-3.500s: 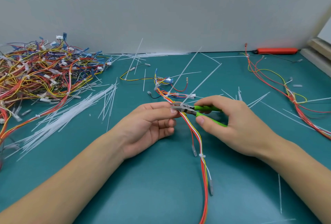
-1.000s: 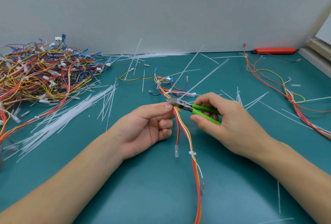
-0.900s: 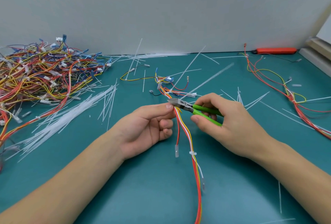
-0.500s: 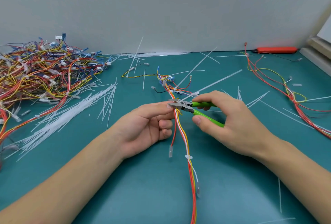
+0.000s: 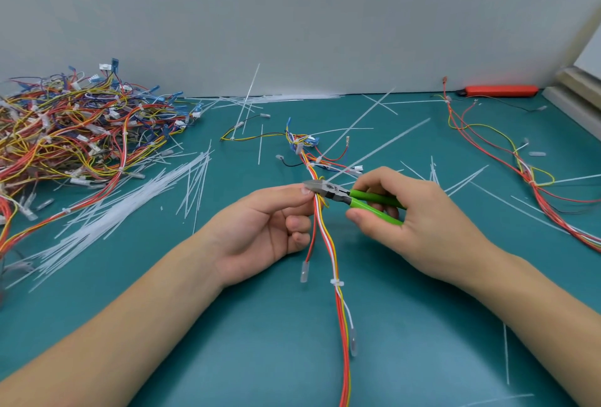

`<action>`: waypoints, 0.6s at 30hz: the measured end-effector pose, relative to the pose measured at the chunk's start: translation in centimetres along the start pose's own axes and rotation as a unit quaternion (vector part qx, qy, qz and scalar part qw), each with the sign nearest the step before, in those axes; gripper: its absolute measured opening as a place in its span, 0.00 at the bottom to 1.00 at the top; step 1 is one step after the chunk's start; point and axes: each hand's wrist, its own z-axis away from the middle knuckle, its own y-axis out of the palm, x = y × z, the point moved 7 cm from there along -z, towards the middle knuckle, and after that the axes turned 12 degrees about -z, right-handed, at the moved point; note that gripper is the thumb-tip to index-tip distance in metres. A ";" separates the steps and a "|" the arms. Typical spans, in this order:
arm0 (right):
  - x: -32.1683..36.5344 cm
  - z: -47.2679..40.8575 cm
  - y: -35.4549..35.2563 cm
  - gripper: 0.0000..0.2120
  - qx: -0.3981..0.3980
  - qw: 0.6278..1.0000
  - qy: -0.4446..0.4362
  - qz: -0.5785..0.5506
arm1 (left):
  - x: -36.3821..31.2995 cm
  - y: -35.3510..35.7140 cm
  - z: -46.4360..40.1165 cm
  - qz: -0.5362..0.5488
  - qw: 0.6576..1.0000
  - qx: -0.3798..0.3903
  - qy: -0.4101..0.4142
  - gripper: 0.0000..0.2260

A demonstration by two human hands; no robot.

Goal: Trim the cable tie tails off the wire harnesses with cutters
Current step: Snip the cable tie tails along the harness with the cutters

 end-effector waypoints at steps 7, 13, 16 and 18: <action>-0.1 0.2 -0.1 0.18 -0.006 1.000 -0.019 0.010 | 0.0 0.1 0.0 -0.004 1.000 0.005 -0.010 0.06; -0.1 0.3 0.1 0.20 -0.014 1.000 -0.006 0.008 | -0.1 0.0 0.0 -0.010 1.000 0.005 -0.006 0.06; 0.0 0.3 0.1 0.18 -0.019 1.000 0.001 0.005 | -0.1 -0.1 0.0 -0.008 1.000 0.001 -0.003 0.05; 0.0 0.3 0.2 0.15 -0.019 1.000 0.004 0.001 | 0.0 -0.2 -0.1 -0.004 1.000 -0.004 -0.001 0.05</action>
